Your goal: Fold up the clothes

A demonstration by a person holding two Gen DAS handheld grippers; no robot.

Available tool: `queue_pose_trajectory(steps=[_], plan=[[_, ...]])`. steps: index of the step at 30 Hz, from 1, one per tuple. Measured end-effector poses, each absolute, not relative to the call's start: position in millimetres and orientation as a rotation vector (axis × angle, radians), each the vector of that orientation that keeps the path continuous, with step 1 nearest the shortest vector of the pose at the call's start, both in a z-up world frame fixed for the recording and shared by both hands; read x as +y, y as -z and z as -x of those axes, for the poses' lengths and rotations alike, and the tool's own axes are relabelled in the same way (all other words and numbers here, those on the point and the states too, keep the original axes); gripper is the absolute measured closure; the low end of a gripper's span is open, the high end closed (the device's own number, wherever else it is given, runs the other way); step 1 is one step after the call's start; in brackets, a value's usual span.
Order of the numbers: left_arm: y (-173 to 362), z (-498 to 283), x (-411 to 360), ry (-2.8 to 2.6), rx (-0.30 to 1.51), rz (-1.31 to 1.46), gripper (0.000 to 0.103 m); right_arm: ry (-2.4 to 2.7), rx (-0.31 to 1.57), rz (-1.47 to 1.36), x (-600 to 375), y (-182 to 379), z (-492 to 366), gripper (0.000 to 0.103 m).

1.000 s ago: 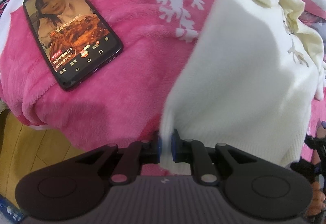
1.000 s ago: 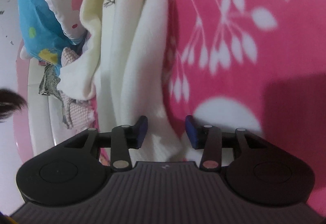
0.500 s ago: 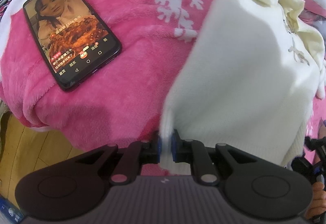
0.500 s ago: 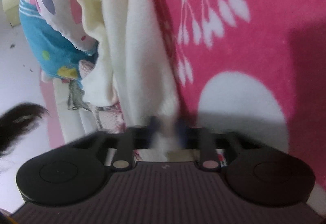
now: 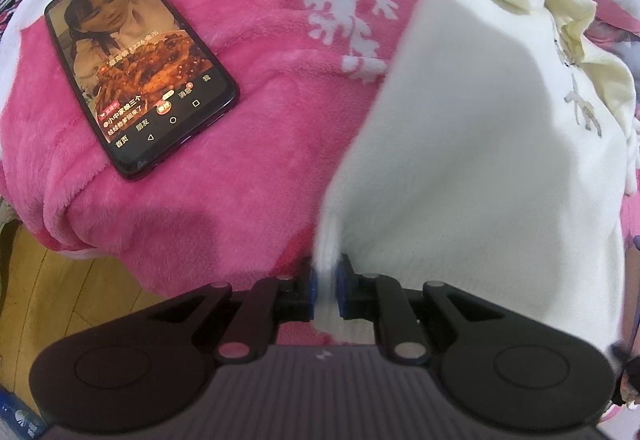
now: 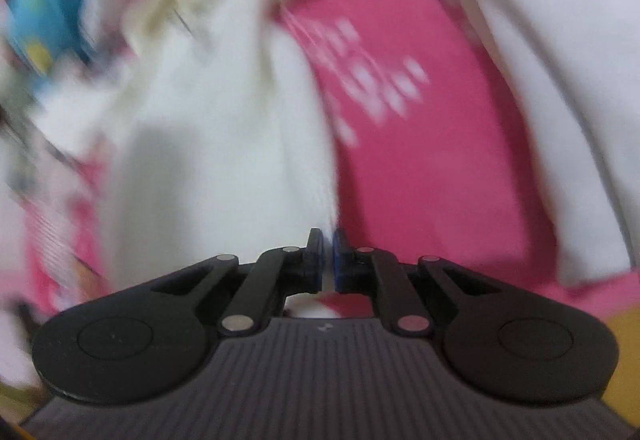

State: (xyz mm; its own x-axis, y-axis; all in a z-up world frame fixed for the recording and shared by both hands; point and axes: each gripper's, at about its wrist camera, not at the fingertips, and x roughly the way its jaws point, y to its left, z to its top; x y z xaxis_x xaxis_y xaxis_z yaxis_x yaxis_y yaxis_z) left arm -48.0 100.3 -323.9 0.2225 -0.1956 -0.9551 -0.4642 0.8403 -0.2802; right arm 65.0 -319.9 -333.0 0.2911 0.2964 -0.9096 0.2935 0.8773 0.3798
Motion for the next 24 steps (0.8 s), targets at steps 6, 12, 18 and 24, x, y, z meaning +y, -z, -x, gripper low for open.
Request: queue_pose_trajectory(steps=[6,12,18,24], plan=[[320,53,100,-0.182,1.358,0.582,0.090,0.071,1.216,-0.785,-346,356,-51,0.085],[315,62,99,-0.158,1.358,0.573,0.093,0.009,1.215,-0.851,-345,383,-70,0.061],[258,60,97,-0.145,1.263,0.591,0.096,-0.053,1.190,-0.883,-329,353,-99,0.097],[179,5,106,-0.090,1.114,0.618,0.096,-0.191,0.911,-0.775,-339,203,-110,0.097]])
